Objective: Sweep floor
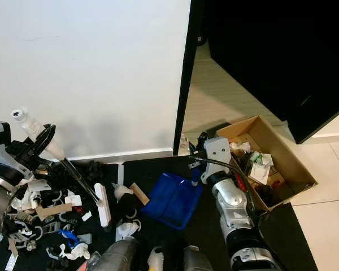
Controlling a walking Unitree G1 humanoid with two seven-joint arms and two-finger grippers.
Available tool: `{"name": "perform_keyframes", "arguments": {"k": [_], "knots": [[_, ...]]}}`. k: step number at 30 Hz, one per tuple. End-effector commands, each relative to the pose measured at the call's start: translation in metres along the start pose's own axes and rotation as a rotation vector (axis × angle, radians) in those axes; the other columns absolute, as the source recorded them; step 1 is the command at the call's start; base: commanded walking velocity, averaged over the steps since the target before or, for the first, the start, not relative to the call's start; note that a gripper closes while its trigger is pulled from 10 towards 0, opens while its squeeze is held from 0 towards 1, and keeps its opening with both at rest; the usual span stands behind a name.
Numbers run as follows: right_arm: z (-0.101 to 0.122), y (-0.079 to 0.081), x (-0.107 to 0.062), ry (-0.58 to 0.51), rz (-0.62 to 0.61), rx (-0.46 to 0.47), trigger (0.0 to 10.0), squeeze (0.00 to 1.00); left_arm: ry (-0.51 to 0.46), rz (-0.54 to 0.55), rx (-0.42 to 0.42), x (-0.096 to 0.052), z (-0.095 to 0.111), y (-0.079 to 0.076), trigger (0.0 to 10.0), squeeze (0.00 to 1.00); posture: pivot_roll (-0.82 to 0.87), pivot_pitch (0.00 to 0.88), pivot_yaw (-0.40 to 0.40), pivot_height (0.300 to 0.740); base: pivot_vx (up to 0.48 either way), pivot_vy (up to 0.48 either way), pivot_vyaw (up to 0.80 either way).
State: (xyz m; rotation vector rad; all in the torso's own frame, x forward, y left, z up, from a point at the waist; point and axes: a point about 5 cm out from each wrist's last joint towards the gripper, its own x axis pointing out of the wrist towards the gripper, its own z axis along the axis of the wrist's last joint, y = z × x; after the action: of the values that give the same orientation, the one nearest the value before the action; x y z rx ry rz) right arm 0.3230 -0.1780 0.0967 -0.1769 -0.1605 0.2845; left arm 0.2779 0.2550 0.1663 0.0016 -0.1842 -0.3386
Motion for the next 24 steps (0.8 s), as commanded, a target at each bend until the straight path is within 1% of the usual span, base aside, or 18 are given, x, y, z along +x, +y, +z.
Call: {"name": "perform_keyframes", "arguments": {"k": [1,2,4,7,11,19,20,21,22,23,24], "knots": [[0.007,-0.006,-0.002,-0.044,0.01,-0.036,10.0,0.0,-0.024,0.003,0.006,-0.001,0.0,-0.002,10.0,0.0,0.23,0.176,0.05,0.74,0.0,0.0,0.0],[0.005,-0.006,-0.003,-0.037,0.011,-0.028,10.0,0.0,-0.024,0.003,0.005,-0.001,0.0,-0.002,10.0,0.0,0.23,0.175,0.05,0.74,0.0,0.0,0.0],[-0.005,-0.003,-0.007,0.003,-0.004,0.015,10.0,0.0,-0.021,0.003,0.005,-0.001,-0.001,-0.002,10.0,0.0,0.23,0.174,0.05,0.74,0.0,0.0,0.0],[-0.01,0.0,-0.01,0.022,-0.004,0.024,10.0,0.0,-0.02,0.002,0.005,-0.001,-0.001,-0.002,10.0,0.0,0.23,0.173,0.052,0.74,0.0,0.0,0.0],[-0.02,0.007,-0.015,0.056,-0.033,0.067,10.0,0.0,-0.014,0.0,0.003,-0.002,-0.003,-0.001,10.0,0.0,0.23,0.173,0.057,0.74,0.0,0.0,0.0],[-0.023,0.011,-0.015,0.067,-0.028,0.089,10.0,0.0,-0.004,0.001,-0.005,-0.002,-0.006,-0.002,10.0,0.0,0.23,0.178,0.06,0.74,0.0,0.0,0.0],[-0.024,0.012,-0.016,0.071,-0.021,0.09,10.0,0.11,-0.003,0.002,-0.008,-0.003,-0.007,-0.003,10.0,0.0,0.23,0.179,0.059,0.74,0.0,0.0,0.0],[-0.024,0.012,-0.016,0.071,-0.021,0.09,10.0,0.11,-0.003,0.002,-0.008,-0.003,-0.007,-0.003,10.0,0.0,0.23,0.179,0.059,0.74,0.0,0.0,0.0],[-0.024,0.011,-0.016,0.074,-0.013,0.094,10.0,0.67,-0.001,0.005,-0.016,-0.004,-0.008,-0.004,10.0,0.0,0.23,0.181,0.057,0.74,0.0,0.0,0.0],[-0.024,0.011,-0.016,0.074,-0.013,0.094,10.0,0.67,-0.001,0.005,-0.016,-0.004,-0.008,-0.004,10.0,0.0,0.23,0.181,0.057,0.74,0.0,0.0,0.0],[-0.025,0.011,-0.017,0.076,-0.012,0.095,10.0,1.0,0.001,0.007,-0.023,-0.004,-0.009,-0.004,10.0,0.0,0.23,0.182,0.057,0.74,0.0,0.0,0.0]]}}
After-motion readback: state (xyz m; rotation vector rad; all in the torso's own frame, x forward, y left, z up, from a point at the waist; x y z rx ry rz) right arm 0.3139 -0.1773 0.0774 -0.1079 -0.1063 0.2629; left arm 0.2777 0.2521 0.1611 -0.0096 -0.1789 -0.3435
